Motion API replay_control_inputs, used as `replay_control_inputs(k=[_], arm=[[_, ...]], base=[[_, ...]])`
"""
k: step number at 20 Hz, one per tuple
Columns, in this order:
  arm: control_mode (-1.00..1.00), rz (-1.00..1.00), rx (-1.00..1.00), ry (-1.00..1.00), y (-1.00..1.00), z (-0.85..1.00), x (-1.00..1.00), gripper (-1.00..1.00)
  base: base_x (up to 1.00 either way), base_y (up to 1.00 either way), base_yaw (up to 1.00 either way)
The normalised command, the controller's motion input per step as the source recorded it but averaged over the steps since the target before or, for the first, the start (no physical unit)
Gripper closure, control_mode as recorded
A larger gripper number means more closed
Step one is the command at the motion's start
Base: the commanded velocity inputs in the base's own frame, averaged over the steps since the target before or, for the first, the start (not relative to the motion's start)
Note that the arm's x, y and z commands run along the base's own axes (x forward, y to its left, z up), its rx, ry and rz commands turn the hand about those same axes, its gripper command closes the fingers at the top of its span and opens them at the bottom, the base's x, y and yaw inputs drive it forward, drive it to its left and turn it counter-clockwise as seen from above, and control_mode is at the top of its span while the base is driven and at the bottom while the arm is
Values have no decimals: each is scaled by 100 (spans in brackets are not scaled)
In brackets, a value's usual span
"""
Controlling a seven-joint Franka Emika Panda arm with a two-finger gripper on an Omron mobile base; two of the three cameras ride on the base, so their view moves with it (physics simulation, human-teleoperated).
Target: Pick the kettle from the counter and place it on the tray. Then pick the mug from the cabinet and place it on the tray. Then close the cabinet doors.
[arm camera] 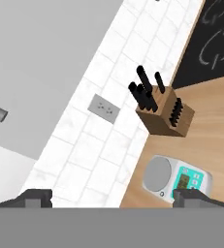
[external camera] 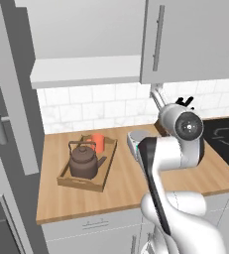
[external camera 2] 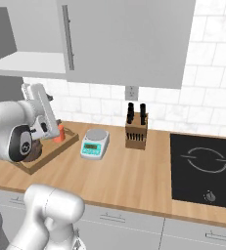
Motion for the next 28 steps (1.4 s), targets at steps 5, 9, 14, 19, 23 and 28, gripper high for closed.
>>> replay_control_inputs(k=[5, 9, 14, 19, 23, 28], arm=[[-100, -7, -10, 7, 1, -8, 0, -100], [-100, 0, -5, 0, -2, -23, 0, -100], [-100, 0, -3, 0, -5, -25, 0, -100], [-100, 0, 0, 0, -4, -20, -3, -100], [-100, 0, 0, -1, 0, -16, -15, -100], [-100, 1, -6, -11, 12, -15, -36, -100]], base=[[0, 0, 0], [0, 0, 0], [0, 0, 0], [0, 0, 0], [0, 0, 0], [0, 0, 0]])
